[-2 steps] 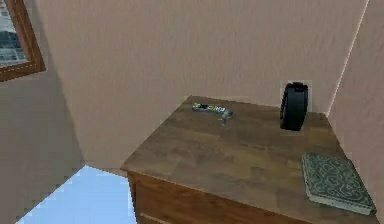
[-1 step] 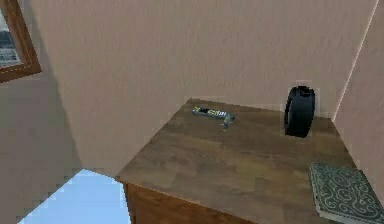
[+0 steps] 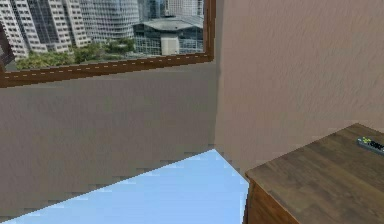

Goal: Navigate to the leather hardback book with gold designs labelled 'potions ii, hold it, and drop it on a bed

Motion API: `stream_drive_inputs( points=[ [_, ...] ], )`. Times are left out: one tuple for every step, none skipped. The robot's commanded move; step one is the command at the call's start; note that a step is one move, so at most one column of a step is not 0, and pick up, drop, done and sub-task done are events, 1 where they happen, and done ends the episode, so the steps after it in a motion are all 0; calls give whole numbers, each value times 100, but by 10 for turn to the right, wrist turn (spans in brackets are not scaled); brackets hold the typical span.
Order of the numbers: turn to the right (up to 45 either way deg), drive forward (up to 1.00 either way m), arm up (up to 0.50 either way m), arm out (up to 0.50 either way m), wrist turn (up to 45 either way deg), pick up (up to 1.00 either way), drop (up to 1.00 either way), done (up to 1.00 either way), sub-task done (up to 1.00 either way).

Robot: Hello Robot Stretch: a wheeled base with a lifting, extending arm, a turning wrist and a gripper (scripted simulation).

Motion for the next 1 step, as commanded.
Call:
stream_drive_inputs(
  points=[
    [0, 0, 50, 0, 0, 0, 0, 0, 0]
  ],
)
